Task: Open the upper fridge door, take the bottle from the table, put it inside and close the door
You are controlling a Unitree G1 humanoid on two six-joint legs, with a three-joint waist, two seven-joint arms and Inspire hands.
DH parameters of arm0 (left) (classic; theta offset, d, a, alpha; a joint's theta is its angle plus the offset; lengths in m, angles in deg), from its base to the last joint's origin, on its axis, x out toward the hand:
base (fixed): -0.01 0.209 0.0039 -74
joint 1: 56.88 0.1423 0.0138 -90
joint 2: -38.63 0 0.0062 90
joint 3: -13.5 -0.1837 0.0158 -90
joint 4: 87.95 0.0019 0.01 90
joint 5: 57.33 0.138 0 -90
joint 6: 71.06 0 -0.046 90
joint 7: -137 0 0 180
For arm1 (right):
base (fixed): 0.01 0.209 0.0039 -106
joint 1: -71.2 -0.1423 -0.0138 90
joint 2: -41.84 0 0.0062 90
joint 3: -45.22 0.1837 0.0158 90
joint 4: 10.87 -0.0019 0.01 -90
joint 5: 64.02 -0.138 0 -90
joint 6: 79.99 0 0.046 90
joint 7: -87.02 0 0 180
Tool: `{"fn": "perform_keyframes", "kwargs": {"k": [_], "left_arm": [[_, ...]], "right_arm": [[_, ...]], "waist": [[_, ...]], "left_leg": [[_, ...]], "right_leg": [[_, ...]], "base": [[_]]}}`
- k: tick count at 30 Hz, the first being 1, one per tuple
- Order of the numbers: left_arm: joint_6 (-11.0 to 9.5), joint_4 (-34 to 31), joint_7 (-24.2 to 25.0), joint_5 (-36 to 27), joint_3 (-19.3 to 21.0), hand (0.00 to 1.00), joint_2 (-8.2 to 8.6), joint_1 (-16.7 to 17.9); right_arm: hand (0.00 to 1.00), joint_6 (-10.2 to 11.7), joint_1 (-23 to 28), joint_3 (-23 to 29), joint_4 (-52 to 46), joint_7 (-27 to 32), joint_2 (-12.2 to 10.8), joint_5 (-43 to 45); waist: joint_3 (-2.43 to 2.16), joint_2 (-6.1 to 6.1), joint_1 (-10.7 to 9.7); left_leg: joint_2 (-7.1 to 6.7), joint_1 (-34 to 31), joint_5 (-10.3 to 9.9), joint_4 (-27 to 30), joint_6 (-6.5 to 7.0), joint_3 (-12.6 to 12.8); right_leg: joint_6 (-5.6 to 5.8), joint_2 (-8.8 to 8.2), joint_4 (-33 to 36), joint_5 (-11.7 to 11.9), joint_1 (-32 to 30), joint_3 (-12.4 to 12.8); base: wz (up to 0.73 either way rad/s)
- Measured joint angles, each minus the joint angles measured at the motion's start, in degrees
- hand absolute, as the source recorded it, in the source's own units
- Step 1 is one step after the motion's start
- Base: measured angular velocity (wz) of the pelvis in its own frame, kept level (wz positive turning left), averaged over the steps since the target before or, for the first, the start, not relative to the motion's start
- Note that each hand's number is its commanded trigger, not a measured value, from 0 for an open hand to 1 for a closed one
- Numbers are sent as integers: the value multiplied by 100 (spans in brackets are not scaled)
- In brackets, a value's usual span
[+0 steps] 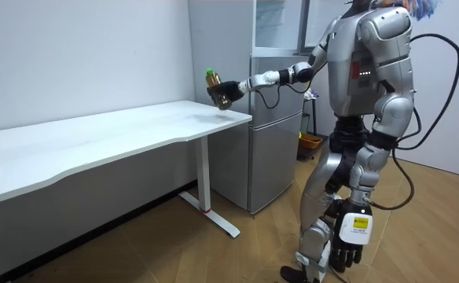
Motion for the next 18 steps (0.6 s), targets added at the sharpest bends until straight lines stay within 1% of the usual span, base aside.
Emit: {"fn": "perform_keyframes", "kwargs": {"k": [1,2,3,4,5,6,7,8,9,10,11,12,14,15,16,17,18], "left_arm": [[0,13,47,83,134,0,-1,26],[0,-4,60,85,203,0,-2,61],[1,-20,80,86,315,0,-6,115],[3,-19,93,84,391,0,-8,133],[3,-19,93,84,400,0,-8,146],[3,-4,98,84,406,0,-6,166],[3,2,98,91,425,0,-1,201],[3,0,97,91,442,0,0,221],[4,10,82,86,458,0,8,251],[6,43,78,95,462,0,14,263],[16,56,78,100,466,0,13,271],[45,60,80,106,492,0,14,289],[127,59,88,222,519,0,5,290],[162,50,102,350,570,0,4,301],[190,42,111,438,628,0,10,316],[204,38,115,483,637,0,10,325],[232,16,151,601,679,0,23,347]], "right_arm": [[100,-13,81,4,-319,-165,94,7],[100,-51,89,7,-480,-242,123,32],[100,-122,100,9,-865,-393,180,111],[100,-123,105,11,-1180,-583,249,265],[100,-123,104,11,-1295,-667,277,319],[100,-124,107,39,-1475,-808,299,470],[100,-124,133,59,-1618,-913,306,560],[100,-124,161,61,-1687,-940,315,613],[100,-133,241,60,-1837,-981,359,667],[100,-181,325,59,-2030,-1023,419,671],[100,-210,362,57,-2121,-1054,436,691],[100,-232,433,57,-2294,-1136,454,793],[100,-332,476,54,-2515,-1200,511,974],[100,-387,478,55,-2632,-1236,537,1087],[100,-425,485,55,-2756,-1264,537,1206],[100,-446,489,55,-2825,-1286,538,1263],[100,-488,490,58,-2963,-1346,542,1415]], "waist": [[-3,-4,-30],[-5,-4,-72],[-8,2,-160],[-10,6,-243],[-15,15,-255],[-29,40,-278],[-50,72,-299],[-68,88,-327],[-113,122,-380],[-139,161,-404],[-157,190,-419],[-200,226,-424],[-227,301,-465],[-257,348,-546],[-267,389,-574],[-276,404,-586],[-270,435,-616]], "left_leg": [[25,73,-37,3,13,97],[40,98,-58,9,17,145],[74,134,-100,11,20,198],[101,184,-121,8,31,292],[114,219,-128,4,35,338],[152,316,-148,-2,46,466],[171,424,-194,-5,43,524],[173,466,-217,-8,44,541],[171,571,-264,-10,50,558],[187,687,-282,-40,58,631],[190,730,-296,-65,58,655],[192,790,-298,-100,57,696],[197,900,-297,-145,58,746],[203,951,-296,-161,57,765],[207,1033,-291,-200,54,801],[214,1067,-292,-208,53,824],[219,1123,-294,-222,50,841]], "right_leg": [[6,15,-23,17,37,124],[8,25,-45,26,57,166],[7,51,-77,61,59,279],[6,61,-78,80,63,381],[7,68,-79,94,72,447],[11,79,-87,131,117,548],[16,98,-113,156,196,616],[19,102,-139,160,249,616],[24,109,-182,163,356,668],[31,107,-180,166,417,773],[32,109,-182,166,421,815],[34,109,-182,167,460,896],[34,107,-189,167,529,928],[34,108,-192,167,563,937],[35,110,-209,167,617,971],[35,114,-217,167,633,993],[35,126,-248,168,699,1014]], "base": [[-36],[-44],[-43],[-44],[-48],[-52],[-48],[-31],[-20],[-23],[-27],[-25],[-15],[-11],[-12],[-16],[-7]]}}
